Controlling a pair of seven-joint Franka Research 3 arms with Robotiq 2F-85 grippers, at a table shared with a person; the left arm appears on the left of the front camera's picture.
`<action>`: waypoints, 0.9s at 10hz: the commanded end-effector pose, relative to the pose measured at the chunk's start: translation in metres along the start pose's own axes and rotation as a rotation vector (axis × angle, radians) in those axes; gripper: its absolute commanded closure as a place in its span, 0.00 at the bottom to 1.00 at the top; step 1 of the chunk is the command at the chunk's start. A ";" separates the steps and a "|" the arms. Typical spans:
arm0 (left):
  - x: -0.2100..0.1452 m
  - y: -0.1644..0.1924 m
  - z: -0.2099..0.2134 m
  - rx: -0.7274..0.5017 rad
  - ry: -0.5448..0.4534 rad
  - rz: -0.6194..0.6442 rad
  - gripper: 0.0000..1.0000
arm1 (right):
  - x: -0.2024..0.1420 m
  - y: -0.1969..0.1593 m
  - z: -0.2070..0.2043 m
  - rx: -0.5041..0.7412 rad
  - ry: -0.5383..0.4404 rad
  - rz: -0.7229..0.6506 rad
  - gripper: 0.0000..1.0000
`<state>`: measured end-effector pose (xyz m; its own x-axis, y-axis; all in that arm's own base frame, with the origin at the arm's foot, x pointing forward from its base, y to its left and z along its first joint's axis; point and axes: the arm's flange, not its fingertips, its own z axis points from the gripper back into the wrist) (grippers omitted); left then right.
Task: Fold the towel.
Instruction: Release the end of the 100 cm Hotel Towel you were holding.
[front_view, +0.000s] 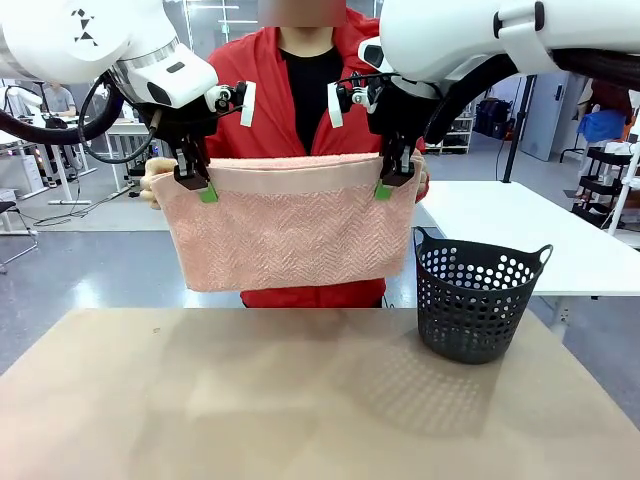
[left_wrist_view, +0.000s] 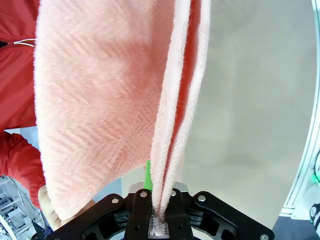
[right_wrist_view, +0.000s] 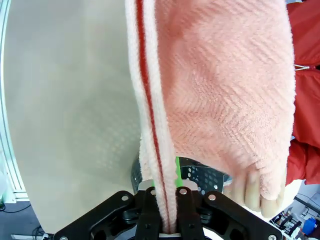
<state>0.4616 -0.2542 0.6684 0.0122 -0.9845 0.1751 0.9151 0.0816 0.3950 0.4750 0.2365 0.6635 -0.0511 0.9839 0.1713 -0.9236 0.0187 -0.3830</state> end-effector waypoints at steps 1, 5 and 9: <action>-0.002 0.000 0.002 0.004 0.007 -0.004 1.00 | -0.001 0.000 0.001 -0.001 0.000 -0.002 1.00; -0.002 0.000 0.002 0.004 0.007 -0.004 1.00 | -0.001 0.000 0.001 -0.001 0.000 -0.002 1.00; -0.002 0.000 0.002 0.004 0.007 -0.004 1.00 | -0.001 0.000 0.001 -0.001 0.000 -0.002 1.00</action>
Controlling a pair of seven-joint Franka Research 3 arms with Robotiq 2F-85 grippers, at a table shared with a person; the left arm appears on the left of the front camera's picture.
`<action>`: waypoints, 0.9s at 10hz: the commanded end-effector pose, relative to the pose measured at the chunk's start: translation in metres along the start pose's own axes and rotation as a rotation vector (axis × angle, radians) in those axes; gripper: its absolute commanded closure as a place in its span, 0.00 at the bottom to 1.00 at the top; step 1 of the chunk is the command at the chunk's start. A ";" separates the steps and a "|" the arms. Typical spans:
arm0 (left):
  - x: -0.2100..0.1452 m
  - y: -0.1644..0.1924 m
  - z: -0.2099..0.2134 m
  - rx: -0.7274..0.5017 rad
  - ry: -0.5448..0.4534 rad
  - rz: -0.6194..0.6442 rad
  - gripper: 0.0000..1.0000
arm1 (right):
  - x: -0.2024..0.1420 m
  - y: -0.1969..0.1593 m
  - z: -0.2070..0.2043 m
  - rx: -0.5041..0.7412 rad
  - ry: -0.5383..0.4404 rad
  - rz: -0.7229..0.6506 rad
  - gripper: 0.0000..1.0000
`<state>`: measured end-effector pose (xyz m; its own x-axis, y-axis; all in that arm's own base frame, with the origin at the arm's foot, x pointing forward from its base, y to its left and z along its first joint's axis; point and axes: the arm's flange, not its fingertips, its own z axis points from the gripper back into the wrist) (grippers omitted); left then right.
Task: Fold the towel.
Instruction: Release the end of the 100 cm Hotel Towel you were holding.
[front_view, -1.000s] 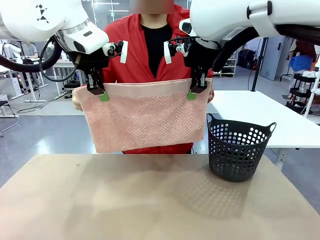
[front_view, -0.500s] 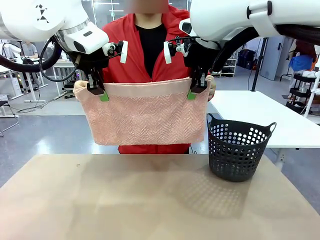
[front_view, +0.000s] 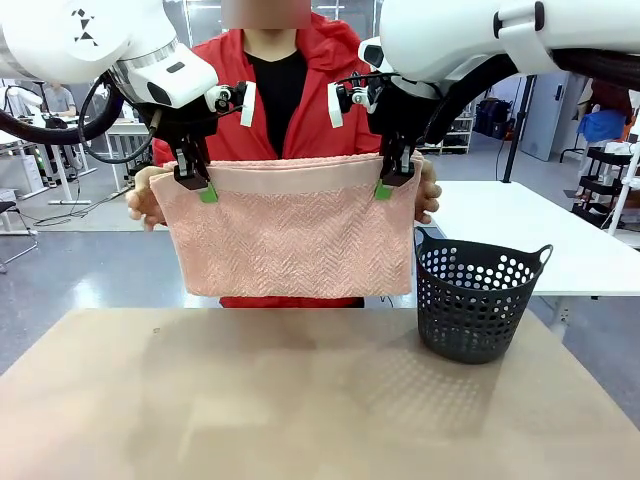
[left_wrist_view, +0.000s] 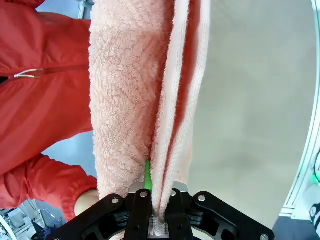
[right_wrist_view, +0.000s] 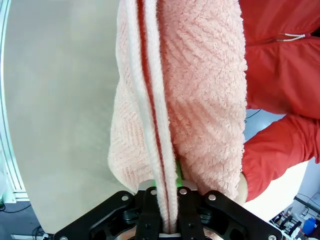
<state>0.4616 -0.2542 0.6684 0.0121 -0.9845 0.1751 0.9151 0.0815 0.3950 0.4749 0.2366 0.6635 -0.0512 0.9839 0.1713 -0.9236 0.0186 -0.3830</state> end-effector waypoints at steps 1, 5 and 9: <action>-0.002 0.000 0.002 0.004 0.007 -0.004 1.00 | -0.001 0.000 0.001 -0.001 0.000 -0.002 1.00; -0.002 0.000 0.002 0.004 0.007 -0.004 1.00 | -0.001 0.000 0.001 -0.001 0.000 -0.002 1.00; -0.002 0.000 0.002 0.004 0.007 -0.004 1.00 | -0.001 0.000 0.001 -0.001 0.000 -0.002 1.00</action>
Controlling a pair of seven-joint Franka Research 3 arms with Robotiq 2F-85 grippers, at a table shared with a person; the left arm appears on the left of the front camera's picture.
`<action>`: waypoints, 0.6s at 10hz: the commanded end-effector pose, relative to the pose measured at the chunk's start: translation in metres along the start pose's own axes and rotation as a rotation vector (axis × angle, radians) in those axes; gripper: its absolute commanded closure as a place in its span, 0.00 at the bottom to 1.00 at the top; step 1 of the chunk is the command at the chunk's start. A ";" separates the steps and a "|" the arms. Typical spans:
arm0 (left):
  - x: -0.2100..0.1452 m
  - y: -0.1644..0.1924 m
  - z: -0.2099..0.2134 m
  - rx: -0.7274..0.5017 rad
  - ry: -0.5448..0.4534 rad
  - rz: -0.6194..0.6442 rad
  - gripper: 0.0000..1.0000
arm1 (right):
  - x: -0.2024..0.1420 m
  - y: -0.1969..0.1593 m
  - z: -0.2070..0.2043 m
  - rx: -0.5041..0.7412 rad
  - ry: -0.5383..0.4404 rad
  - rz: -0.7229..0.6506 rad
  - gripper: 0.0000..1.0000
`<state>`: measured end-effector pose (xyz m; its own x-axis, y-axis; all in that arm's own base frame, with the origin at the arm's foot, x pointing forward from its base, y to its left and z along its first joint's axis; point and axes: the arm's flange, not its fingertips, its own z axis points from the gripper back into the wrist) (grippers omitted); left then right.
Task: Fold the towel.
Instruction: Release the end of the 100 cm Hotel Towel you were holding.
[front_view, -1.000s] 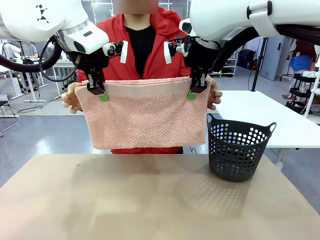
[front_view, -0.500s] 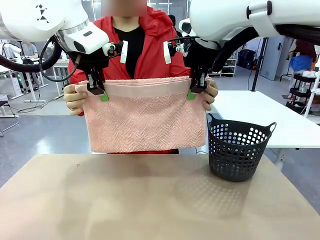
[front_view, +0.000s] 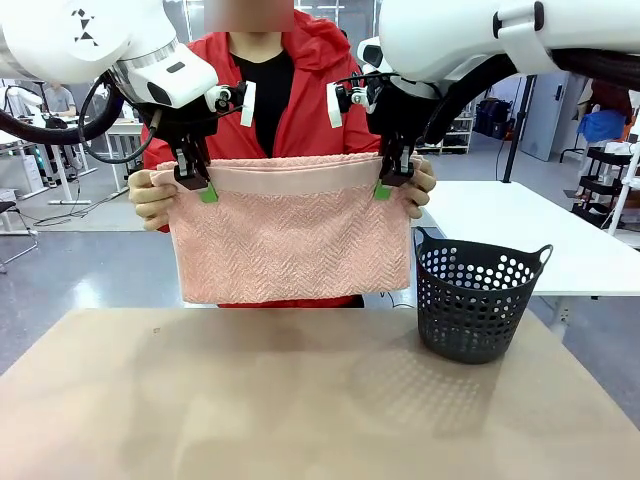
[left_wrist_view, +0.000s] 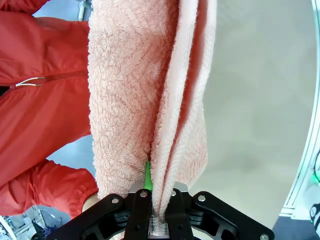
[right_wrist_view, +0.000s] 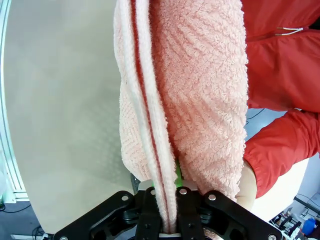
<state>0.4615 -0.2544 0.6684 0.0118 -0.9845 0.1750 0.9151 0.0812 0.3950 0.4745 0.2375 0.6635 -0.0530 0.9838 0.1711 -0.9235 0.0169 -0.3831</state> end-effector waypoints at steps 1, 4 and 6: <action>-0.002 0.000 0.002 0.004 0.007 -0.004 1.00 | -0.002 -0.001 0.001 -0.001 0.000 -0.003 1.00; 0.000 0.000 0.000 0.000 0.000 0.000 0.59 | -0.002 -0.001 0.004 -0.039 0.039 -0.007 0.72; 0.001 0.002 0.018 0.032 -0.023 0.005 0.22 | -0.005 -0.005 0.025 -0.056 -0.011 -0.045 0.39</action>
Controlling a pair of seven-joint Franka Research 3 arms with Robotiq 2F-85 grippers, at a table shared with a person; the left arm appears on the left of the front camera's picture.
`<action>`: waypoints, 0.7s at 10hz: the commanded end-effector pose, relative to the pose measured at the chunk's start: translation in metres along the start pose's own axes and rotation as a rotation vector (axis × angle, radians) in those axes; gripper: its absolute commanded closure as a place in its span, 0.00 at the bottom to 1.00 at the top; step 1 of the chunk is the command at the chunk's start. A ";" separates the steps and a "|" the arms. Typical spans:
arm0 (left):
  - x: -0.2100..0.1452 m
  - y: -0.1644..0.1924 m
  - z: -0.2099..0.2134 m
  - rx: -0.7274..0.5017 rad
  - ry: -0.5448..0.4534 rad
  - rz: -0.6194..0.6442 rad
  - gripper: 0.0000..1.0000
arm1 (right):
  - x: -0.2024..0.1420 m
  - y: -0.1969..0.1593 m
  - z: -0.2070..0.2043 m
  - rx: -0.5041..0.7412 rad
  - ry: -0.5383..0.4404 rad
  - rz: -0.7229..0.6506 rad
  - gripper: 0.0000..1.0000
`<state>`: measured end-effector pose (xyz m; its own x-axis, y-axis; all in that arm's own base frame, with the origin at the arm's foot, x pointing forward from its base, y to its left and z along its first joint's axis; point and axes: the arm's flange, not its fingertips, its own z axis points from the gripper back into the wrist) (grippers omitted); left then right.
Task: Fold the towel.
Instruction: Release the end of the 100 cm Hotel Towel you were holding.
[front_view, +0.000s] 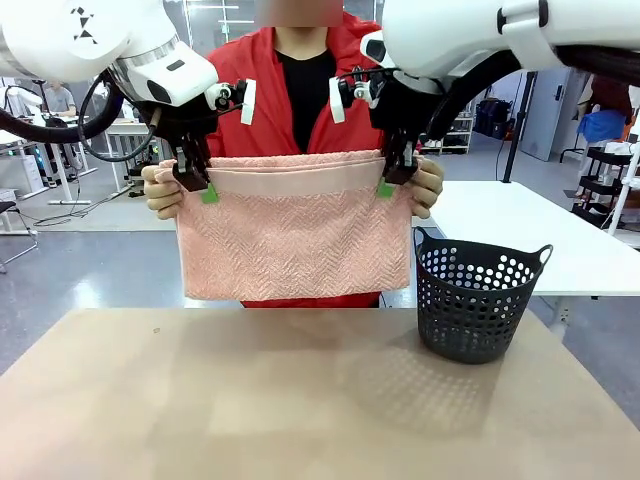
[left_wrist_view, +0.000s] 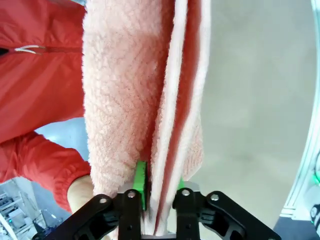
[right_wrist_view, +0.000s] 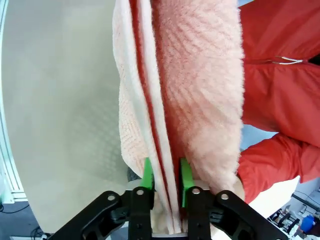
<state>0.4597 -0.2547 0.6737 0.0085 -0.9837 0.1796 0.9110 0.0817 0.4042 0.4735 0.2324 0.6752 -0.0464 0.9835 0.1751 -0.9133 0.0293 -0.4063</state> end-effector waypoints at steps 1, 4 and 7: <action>0.001 0.000 0.028 0.013 -0.045 0.040 0.56 | -0.001 -0.004 0.034 -0.063 -0.013 -0.055 0.30; -0.015 -0.006 0.103 0.119 -0.066 0.251 0.00 | -0.011 0.004 0.113 -0.115 -0.064 -0.131 0.00; -0.094 -0.025 0.157 0.181 -0.113 0.547 0.00 | -0.074 0.023 0.165 -0.156 -0.120 -0.458 0.00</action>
<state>0.3829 -0.1592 0.8023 0.3403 -0.8273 0.4470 0.7443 0.5274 0.4096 0.3951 0.1485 0.8118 0.1780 0.9038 0.3892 -0.8234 0.3533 -0.4441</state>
